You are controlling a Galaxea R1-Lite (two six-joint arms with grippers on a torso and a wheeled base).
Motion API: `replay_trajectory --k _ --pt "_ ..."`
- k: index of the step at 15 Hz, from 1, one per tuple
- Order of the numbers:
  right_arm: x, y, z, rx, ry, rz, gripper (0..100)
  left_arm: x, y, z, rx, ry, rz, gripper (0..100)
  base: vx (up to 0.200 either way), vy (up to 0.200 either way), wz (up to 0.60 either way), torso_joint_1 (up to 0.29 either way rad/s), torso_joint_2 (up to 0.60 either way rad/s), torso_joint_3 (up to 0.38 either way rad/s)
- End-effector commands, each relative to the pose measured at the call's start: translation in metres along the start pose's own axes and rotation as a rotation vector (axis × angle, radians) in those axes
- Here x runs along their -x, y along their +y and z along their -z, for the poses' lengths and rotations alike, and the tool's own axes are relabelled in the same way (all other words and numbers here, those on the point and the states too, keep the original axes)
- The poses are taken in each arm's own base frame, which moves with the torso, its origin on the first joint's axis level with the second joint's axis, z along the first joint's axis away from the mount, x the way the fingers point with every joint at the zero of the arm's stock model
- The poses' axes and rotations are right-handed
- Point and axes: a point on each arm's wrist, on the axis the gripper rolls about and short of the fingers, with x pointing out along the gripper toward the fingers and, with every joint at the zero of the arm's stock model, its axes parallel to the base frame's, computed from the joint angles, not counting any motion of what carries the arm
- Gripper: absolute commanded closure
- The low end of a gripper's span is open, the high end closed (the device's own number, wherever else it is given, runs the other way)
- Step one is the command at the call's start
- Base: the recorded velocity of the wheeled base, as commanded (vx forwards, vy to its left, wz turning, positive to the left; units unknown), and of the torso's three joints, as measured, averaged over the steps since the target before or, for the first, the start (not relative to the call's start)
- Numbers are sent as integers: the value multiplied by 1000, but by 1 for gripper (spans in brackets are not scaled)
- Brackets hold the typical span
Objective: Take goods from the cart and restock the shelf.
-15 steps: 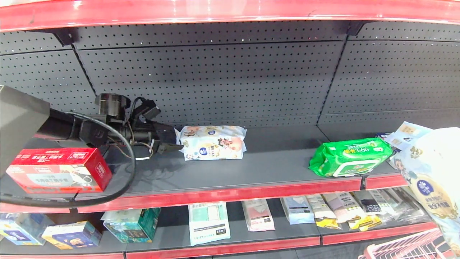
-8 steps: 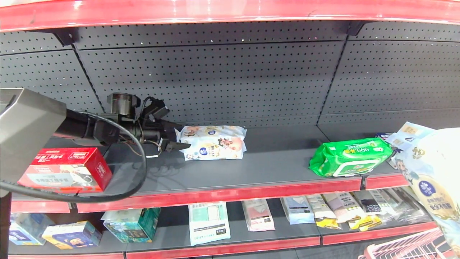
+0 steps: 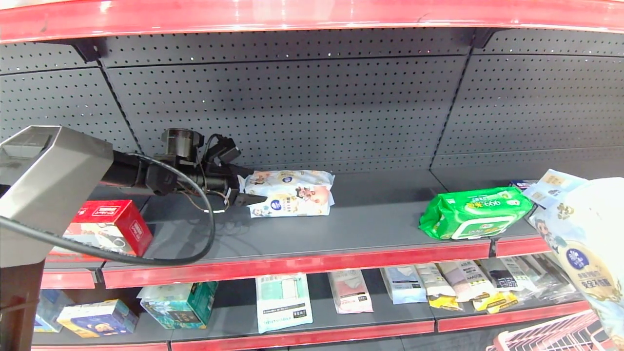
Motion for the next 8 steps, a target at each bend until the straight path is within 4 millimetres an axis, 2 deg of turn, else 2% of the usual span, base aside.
replay_trajectory --k 1,6,8 --pt "-1 0 0 1 3 -1 100 -6 6 2 -15 -6 -4 0 0 0 0 0 0 0" --pt "-1 0 0 4 7 -2 100 -19 8 5 -24 -8 11 0 0 0 0 0 0 0" --pt "-2 0 0 10 10 -3 100 -21 6 -1 -35 -15 15 0 0 0 0 0 0 0"
